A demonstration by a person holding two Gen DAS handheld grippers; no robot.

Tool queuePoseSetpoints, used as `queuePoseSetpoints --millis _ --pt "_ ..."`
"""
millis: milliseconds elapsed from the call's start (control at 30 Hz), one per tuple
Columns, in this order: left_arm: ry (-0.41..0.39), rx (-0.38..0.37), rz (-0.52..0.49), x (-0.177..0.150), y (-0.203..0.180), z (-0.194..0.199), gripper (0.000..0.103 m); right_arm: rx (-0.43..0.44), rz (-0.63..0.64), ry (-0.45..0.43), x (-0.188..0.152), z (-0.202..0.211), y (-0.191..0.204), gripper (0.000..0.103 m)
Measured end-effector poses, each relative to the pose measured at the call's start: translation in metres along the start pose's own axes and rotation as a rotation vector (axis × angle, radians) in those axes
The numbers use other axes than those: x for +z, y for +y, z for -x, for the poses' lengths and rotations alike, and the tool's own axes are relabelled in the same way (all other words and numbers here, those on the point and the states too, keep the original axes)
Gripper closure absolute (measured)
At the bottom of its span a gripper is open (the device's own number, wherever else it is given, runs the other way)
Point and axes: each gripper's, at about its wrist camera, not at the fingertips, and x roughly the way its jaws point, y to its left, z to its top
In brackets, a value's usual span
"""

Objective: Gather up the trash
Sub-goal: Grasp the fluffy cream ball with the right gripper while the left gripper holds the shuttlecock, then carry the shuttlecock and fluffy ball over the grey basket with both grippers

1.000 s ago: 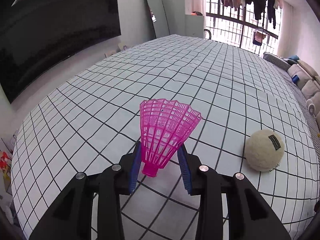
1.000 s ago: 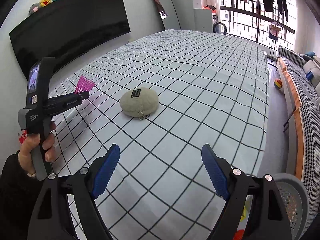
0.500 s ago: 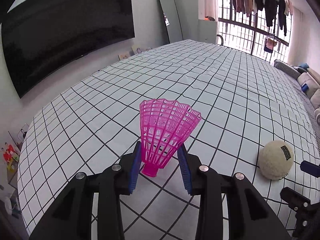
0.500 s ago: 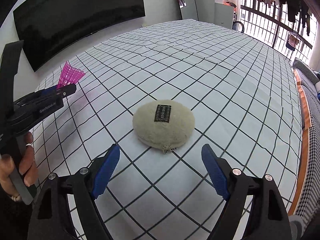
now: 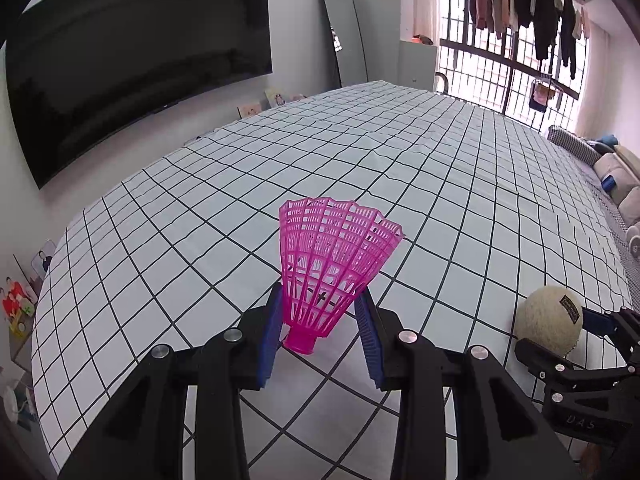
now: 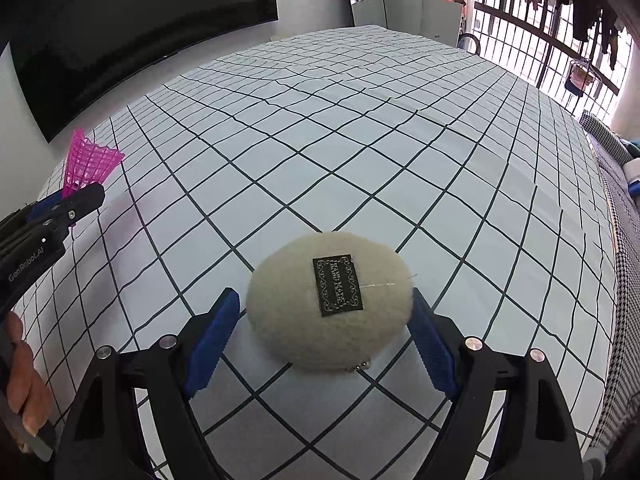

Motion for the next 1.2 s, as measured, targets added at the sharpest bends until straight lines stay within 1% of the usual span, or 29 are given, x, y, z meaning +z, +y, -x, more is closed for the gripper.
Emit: queuePoseSetpoints --millis 200,233,300,400,600,867,1000,1200 --pt "-0.001 -0.005 0.001 0.0 0.001 0.0 0.068 -0.022 0.002 -0.015 0.0 -0.003 0.0 0.024" --pt "-0.001 -0.004 0.001 0.0 0.001 0.0 0.068 -0.025 0.002 -0.021 0.0 -0.002 0.0 0.026" --pt "0.0 -0.004 0.001 0.0 0.001 0.0 0.067 -0.039 0.004 -0.033 -0.001 0.0 0.001 0.034" --pt "0.0 -0.003 0.001 0.0 0.001 0.0 0.068 -0.039 0.004 -0.037 -0.002 0.002 0.0 0.036" --pt "-0.004 -0.005 -0.003 -0.001 0.001 0.003 0.067 -0.045 0.003 -0.066 -0.01 0.02 0.0 0.036" --pt "-0.019 -0.004 -0.028 -0.007 -0.007 0.01 0.067 -0.062 -0.03 -0.081 -0.03 0.044 -0.015 0.036" --pt "-0.027 -0.022 -0.031 -0.009 -0.008 0.015 0.067 -0.078 -0.055 -0.087 -0.042 0.056 -0.023 0.036" --pt "-0.036 -0.052 -0.064 -0.012 -0.018 0.028 0.067 -0.092 -0.089 -0.096 -0.058 0.074 -0.035 0.036"
